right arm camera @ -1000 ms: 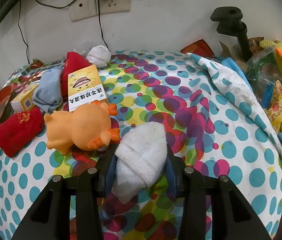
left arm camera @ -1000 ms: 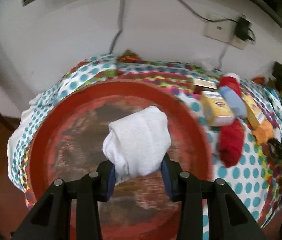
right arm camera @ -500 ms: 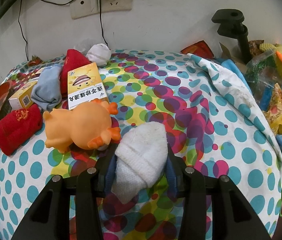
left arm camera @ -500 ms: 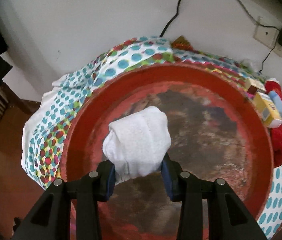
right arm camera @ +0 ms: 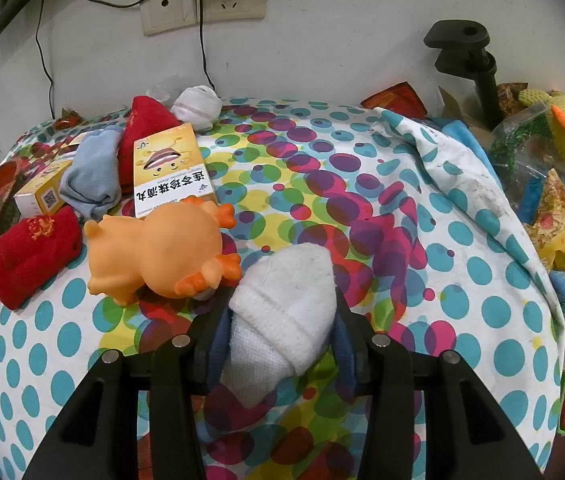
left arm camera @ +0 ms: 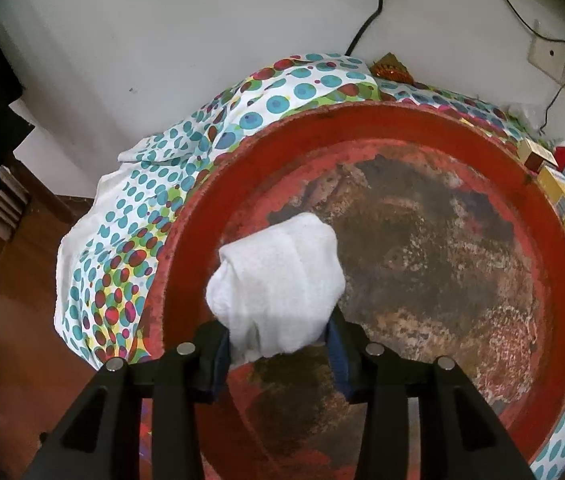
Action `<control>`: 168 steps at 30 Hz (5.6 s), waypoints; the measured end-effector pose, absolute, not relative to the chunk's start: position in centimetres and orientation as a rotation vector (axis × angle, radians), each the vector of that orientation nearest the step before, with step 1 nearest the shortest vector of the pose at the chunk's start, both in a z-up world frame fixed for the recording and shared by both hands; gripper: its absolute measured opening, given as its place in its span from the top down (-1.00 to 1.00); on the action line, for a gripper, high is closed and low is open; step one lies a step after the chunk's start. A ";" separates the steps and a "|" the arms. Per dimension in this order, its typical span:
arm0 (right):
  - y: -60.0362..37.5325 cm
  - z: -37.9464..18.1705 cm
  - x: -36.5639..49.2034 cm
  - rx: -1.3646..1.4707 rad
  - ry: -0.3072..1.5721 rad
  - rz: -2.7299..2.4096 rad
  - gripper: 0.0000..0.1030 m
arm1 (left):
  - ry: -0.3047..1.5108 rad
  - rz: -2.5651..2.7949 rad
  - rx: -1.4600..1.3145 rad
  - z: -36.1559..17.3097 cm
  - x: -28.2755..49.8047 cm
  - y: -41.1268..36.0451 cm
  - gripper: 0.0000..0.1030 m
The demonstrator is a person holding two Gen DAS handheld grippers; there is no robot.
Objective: Organize objects
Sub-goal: 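Carry the white sock with the left gripper over the red tray, then lower the white sock onto the red tray and open the left gripper, then carry the white sock with the right gripper to the red tray and release, then grasp the orange rubber toy with the right gripper while the left gripper approaches the red sock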
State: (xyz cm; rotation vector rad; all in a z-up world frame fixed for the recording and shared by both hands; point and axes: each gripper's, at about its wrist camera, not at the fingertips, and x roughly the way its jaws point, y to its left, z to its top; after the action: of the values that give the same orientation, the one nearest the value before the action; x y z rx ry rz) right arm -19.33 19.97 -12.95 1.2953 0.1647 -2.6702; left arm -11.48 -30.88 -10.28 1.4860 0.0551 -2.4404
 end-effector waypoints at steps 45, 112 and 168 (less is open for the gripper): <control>19.8 -12.8 -19.3 1.279 0.238 -2.690 0.20 | 0.014 -2.644 1.290 -7.5 -1.7 -25.0 -0.13; -12.9 -10.4 -14.0 1.143 0.510 -2.217 0.21 | 0.244 -2.519 1.193 -5.6 2.0 -31.7 -0.38; 11.4 -8.9 -14.6 1.223 0.307 -2.602 -0.68 | -0.089 -2.710 1.297 -5.4 0.4 -18.7 -0.38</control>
State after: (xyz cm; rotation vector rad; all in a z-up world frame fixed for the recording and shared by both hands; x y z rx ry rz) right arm -14.65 11.44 -8.91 1.2228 0.3066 -2.6017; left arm 0.45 -18.75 -5.44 1.2973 -0.0888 -2.7096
